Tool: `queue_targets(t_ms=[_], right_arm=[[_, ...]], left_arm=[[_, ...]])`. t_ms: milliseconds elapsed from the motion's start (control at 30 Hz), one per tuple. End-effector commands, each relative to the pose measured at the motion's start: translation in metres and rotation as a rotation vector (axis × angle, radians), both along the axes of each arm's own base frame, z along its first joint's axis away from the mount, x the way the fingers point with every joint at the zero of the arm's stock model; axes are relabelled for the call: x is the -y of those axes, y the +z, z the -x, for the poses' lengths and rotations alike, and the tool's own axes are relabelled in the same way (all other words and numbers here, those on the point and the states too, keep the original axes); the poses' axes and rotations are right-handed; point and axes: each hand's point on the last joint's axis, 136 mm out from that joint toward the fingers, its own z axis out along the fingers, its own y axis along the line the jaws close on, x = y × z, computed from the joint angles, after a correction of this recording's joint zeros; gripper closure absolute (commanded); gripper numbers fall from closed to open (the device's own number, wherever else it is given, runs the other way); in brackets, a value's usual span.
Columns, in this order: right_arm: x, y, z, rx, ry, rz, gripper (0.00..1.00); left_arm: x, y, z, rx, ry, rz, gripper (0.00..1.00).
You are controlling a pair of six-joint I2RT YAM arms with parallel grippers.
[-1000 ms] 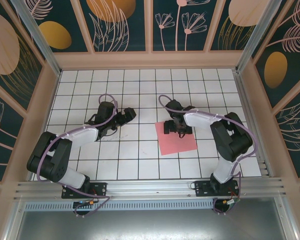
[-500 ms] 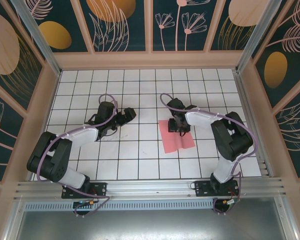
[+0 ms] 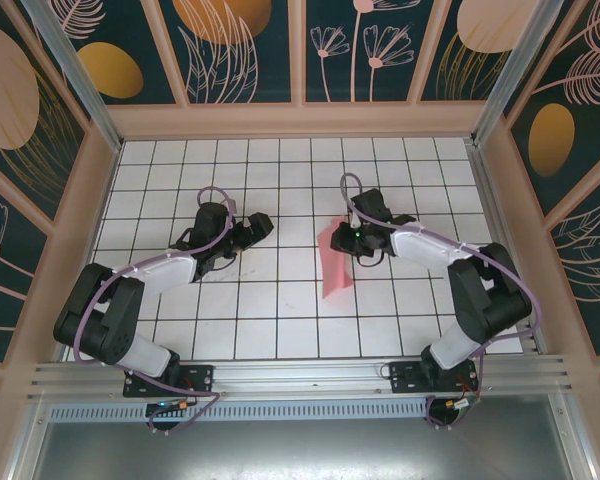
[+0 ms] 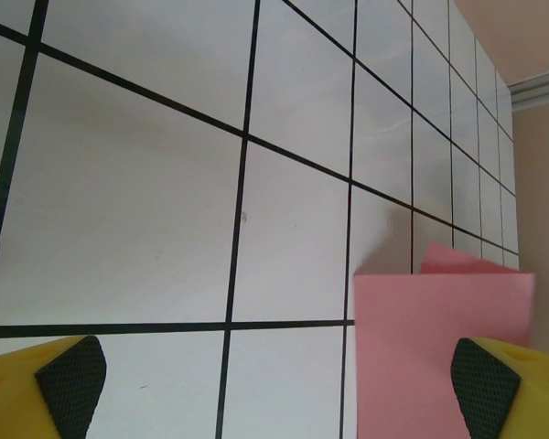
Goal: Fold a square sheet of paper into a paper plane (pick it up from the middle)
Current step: Fold the square sheet of paper in half at the center of the table.
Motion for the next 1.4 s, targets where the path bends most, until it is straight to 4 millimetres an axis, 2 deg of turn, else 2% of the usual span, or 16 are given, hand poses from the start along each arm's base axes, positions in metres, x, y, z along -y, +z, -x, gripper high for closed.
queue_targets(t_ms=[0, 233, 367, 567, 767, 1033, 1367], right_arm=[[-0.043, 0.045, -0.006, 0.052, 0.083, -0.292, 0.79], [-0.067, 0.058, -0.021, 0.065, 0.134, -0.442, 0.79], [-0.064, 0.030, -0.026, 0.002, 0.116, -0.428, 0.79], [-0.046, -0.017, -0.033, -0.069, 0.061, -0.327, 0.79], [-0.030, -0.042, -0.035, -0.094, 0.028, -0.193, 0.74], [-0.016, -0.046, -0.036, -0.089, 0.001, -0.094, 0.60], [-0.007, -0.045, -0.035, -0.078, -0.021, -0.019, 0.48]], left_arm=[[0.001, 0.011, -0.003, 0.041, 0.016, 0.020, 0.01], [-0.008, 0.018, -0.007, 0.060, 0.054, -0.013, 0.01], [-0.008, 0.020, -0.008, 0.064, 0.059, -0.013, 0.01], [-0.002, 0.022, -0.007, 0.067, 0.030, 0.015, 0.01], [0.009, 0.026, -0.002, 0.079, -0.027, 0.073, 0.01], [0.022, 0.027, 0.006, 0.068, -0.094, 0.131, 0.05], [0.033, 0.022, 0.014, 0.044, -0.156, 0.194, 0.26]])
